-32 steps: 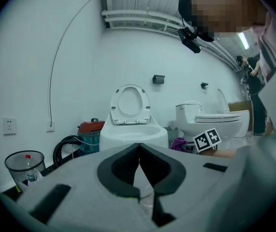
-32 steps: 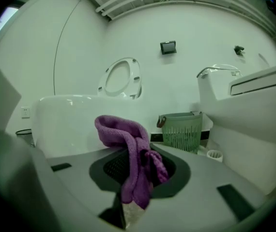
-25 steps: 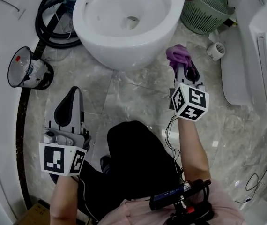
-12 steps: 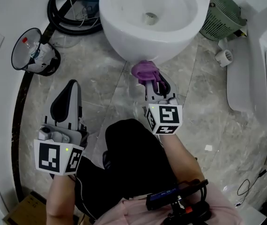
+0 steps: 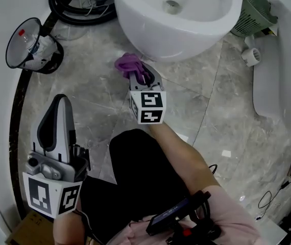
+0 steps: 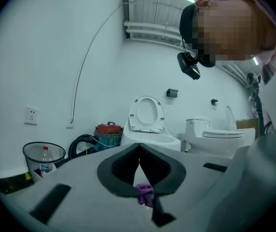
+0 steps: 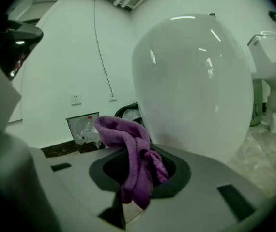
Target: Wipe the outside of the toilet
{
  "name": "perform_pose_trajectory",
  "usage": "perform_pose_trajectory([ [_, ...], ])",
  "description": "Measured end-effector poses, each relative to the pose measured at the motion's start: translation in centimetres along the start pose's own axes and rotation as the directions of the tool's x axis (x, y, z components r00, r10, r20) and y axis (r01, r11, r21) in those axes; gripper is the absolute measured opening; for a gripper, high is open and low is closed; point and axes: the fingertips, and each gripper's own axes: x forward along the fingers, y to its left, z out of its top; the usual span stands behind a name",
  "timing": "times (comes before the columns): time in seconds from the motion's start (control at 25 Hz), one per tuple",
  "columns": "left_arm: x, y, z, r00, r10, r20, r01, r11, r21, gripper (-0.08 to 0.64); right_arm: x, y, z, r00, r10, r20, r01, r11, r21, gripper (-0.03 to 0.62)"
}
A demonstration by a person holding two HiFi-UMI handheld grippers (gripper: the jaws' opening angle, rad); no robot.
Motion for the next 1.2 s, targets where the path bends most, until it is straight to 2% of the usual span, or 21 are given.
perform_pose_trajectory([
  [0.24, -0.1, -0.1, 0.0, 0.999, -0.035, 0.032, 0.036, 0.999, -0.036, 0.009, 4.7, -1.7, -3.4, 0.998, -0.056, -0.019, 0.058, 0.994, 0.092, 0.097],
  [0.4, -1.3, 0.5, -0.2, 1.0, -0.002, 0.014, 0.002, 1.0, 0.004, 0.009, 7.4, -1.0, -5.3, 0.997, -0.063, -0.042, 0.067, 0.991, 0.115, 0.097],
  [0.56, -1.9, 0.9, -0.2, 1.0, 0.017, -0.003, -0.017, 1.0, 0.026, 0.009, 8.5, -1.3, -5.8, 0.995, -0.082, -0.058, 0.092, 0.977, 0.194, 0.097],
  [0.8, -2.2, 0.9, -0.4, 1.0, 0.014, -0.016, -0.013, 1.0, 0.028, 0.009, 9.2, -3.2, -6.0, 0.988, -0.141, -0.065, 0.153, 0.959, 0.238, 0.095],
  [1.04, -2.0, 0.4, -0.6, 1.0, -0.005, -0.016, 0.005, 0.999, 0.032, 0.009, 8.0, -4.5, -6.0, 0.988, -0.143, -0.057, 0.154, 0.946, 0.285, 0.092],
  [1.2, -1.7, -0.1, -0.7, 1.0, -0.004, -0.022, 0.004, 0.999, 0.036, 0.009, 6.5, -5.3, -6.0, 0.989, -0.132, -0.071, 0.146, 0.949, 0.279, 0.091],
])
